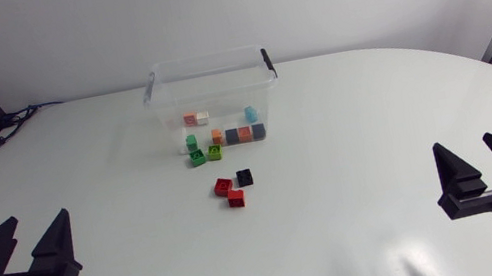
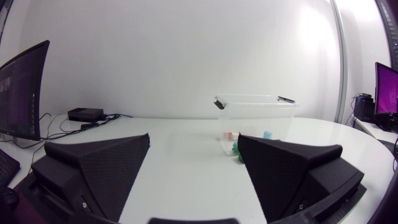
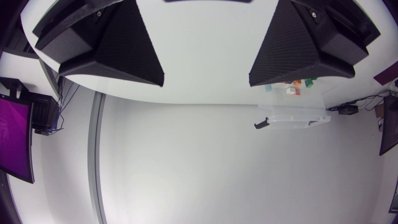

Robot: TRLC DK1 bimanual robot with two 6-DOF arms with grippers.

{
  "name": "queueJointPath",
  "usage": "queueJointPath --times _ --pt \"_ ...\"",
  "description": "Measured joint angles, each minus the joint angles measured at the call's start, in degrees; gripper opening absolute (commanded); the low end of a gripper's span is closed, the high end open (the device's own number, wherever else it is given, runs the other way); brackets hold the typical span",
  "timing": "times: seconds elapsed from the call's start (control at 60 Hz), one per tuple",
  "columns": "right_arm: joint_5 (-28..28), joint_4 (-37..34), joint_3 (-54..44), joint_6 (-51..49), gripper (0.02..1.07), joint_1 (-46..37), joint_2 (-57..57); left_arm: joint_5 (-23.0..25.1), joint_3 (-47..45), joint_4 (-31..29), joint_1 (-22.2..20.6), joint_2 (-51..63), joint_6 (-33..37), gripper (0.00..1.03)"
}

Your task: Place the duplo bricks in the container

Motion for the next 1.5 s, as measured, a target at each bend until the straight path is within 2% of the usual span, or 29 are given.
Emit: queueJointPath --times 0.5,0.967,1.35,1.5 --pt "0.00 0.02 0.00 0.00 1.03 0.00 0.00 -0.02 0.17 -0.13 0.20 0.00 0.00 0.99" --pt "0.00 -3.08 5.75 -0.96 1.03 -0.04 0.15 -0.02 12.15 -11.50 0.04 0.31 0.00 0.99" --pt "-0.02 -3.23 13.11 -1.33 1.03 -0.04 10.64 -0.02 20.74 -14.86 -1.03 9.94 -0.02 0.98" --pt "-0.07 -3.23 15.96 -1.31 1.03 -0.04 16.81 -0.02 24.79 -14.91 -2.71 17.53 -0.26 0.98"
